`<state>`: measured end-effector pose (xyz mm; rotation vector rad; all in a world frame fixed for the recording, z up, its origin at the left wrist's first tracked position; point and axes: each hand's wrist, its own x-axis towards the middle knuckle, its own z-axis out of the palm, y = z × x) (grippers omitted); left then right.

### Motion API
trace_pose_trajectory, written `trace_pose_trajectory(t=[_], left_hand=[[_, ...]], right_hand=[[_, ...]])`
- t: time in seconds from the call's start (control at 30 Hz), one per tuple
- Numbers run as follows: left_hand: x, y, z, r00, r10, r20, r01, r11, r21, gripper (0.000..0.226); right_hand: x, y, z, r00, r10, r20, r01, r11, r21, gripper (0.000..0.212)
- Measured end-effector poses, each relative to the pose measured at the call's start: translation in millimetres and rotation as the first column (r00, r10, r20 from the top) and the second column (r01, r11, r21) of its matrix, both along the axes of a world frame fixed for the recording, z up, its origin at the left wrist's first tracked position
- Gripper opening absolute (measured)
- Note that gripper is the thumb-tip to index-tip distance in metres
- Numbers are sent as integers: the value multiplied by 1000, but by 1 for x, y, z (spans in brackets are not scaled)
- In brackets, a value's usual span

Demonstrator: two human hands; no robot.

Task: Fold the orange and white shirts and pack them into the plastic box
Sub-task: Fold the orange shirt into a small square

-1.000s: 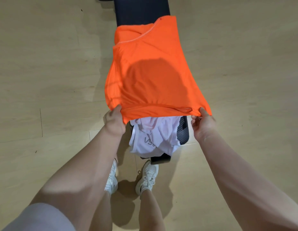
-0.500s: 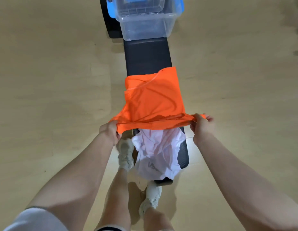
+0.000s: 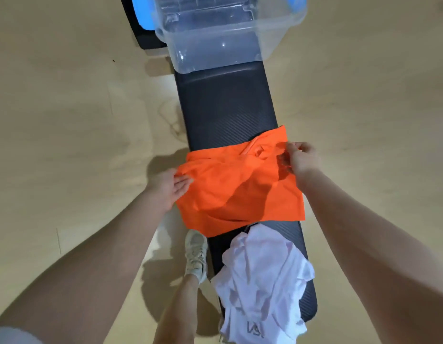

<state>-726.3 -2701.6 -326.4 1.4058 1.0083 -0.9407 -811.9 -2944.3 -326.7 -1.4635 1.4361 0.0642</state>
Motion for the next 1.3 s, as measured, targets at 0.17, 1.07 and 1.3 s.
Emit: trace_pose_trajectory(t=[0.17,1.07,1.3], left_hand=[[0,-6,-42,521,-773,362,590,633,502,35],[29,6,-61,243,-906,348,791,392,469,35],[66,-34,-34,152,-881,448,674,424,605,24]], right_hand=[[4,-14,-20,962,251,-111,-255,967,-25,17],[17,-31,-58,988,143,-61,-150,980,-129,15],[29,-63,-44,988,107,-111,-140,924,-357,9]])
